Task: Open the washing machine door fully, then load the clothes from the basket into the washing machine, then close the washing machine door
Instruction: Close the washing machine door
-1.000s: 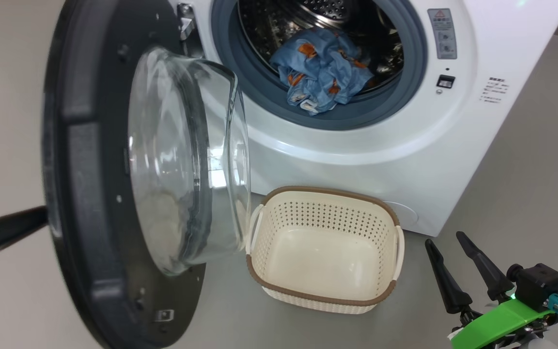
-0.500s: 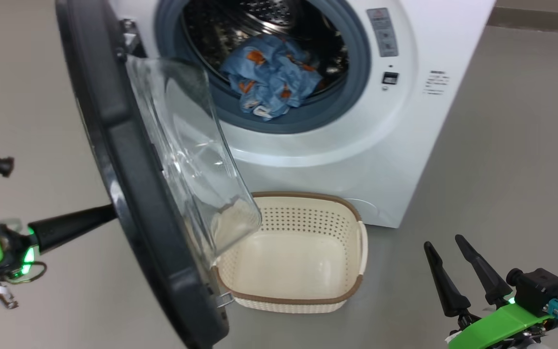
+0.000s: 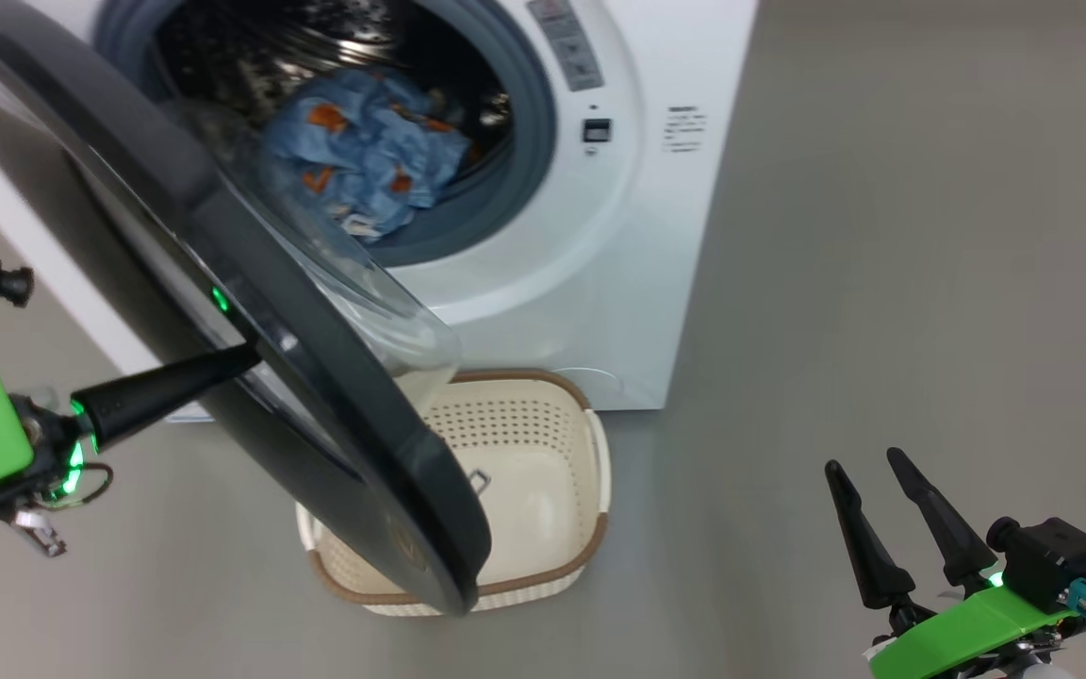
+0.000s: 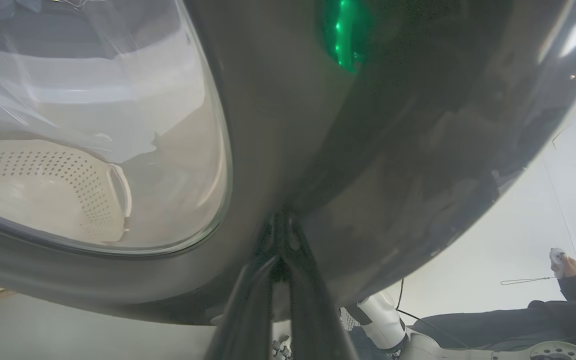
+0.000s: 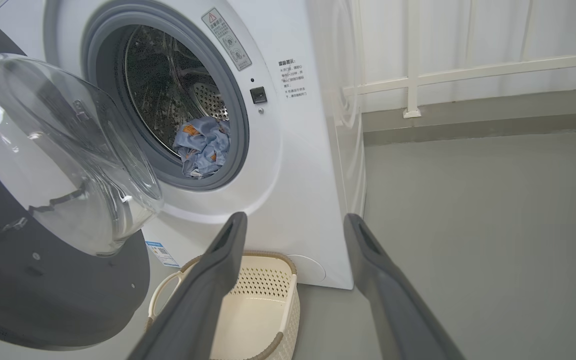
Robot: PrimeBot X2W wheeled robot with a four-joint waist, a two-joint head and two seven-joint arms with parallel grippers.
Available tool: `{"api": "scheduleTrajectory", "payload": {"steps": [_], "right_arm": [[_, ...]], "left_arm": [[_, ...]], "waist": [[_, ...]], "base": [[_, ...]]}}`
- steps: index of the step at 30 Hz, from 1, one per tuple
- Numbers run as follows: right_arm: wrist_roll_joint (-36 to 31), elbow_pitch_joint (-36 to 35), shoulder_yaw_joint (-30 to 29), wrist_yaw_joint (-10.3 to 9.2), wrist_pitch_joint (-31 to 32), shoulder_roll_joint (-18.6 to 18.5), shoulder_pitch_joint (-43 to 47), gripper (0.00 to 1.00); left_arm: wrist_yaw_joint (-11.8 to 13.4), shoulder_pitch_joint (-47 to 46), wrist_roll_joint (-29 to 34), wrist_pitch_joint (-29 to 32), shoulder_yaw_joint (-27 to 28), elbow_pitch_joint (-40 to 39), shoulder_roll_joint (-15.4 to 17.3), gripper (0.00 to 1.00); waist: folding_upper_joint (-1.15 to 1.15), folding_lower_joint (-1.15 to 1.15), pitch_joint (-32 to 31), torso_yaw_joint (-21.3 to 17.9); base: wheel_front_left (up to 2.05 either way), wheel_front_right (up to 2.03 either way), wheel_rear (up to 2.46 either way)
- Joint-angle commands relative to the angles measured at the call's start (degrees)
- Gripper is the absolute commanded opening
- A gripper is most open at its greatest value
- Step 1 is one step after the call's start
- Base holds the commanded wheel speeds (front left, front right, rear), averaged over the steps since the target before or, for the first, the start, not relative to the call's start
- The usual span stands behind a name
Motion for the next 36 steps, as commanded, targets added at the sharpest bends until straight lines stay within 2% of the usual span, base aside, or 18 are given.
{"api": "scheduleTrajectory", "payload": {"steps": [1, 8, 13, 25, 31, 34, 35, 36], "right_arm": [[-0.42, -1.61, 0.89, 0.09, -0.7, -0.25, -1.23, 1.0], [-0.65, -1.87, 0.84, 0.09, -0.7, 0.24, -1.9, 1.0], [-0.62, -1.92, 0.76, 0.09, -0.7, 0.35, -2.01, 1.0], [-0.67, -1.66, 0.31, 0.09, -0.7, 0.53, -1.44, 1.0], [-0.47, -1.41, 0.55, 0.09, -0.7, 0.3, -0.98, 1.0], [-0.29, -1.28, 0.56, 0.09, -0.7, 0.05, -0.64, 1.0], [-0.23, -1.3, 0.62, 0.09, -0.7, -0.03, -0.56, 1.0], [-0.19, -1.3, 0.62, 0.09, -0.7, -0.11, -0.46, 1.0]], "left_arm": [[-0.18, -4.03, 0.7, -0.79, 2.51, -1.03, 1.86, 0.0], [-0.18, -5.54, 1.59, -3.14, 3.21, 0.59, 1.51, 0.0], [-0.18, -6.4, 1.94, -4.5, 3.41, 1.92, 1.34, 0.0], [-0.18, -1.39, 3.06, -6.87, 3.91, 1.26, 2.91, 0.0], [-0.18, 3.58, 3.07, -9.77, 4.77, 1.09, 2.24, 0.0], [-0.18, 6.91, 3.28, -11.41, 5.07, 0.99, 1.95, 0.39], [-0.18, 7.95, 3.32, -12.29, 5.43, 1.0, 1.78, 0.73], [-0.18, 8.93, 3.51, -13.07, 5.57, 0.98, 1.65, 1.0]], "waist": [[0.0, 0.0, 1.54, -4.09], [0.0, 0.0, 2.31, -7.81], [0.0, 0.0, 2.36, -8.76], [0.0, 0.0, 1.06, -6.37], [0.0, 0.0, -0.24, -4.95], [0.0, 0.0, -0.85, -4.18], [0.0, 0.0, -0.94, -4.02], [0.0, 0.0, -1.1, -3.82]], "base": [[0.0, 0.0, 0.0], [0.0, 0.0, 0.0], [0.0, 0.0, 0.0], [0.0, 0.0, 0.0], [0.0, 0.0, 0.0], [0.0, 0.0, 0.0], [0.0, 0.0, 0.0], [0.0, 0.0, 0.0]]}}
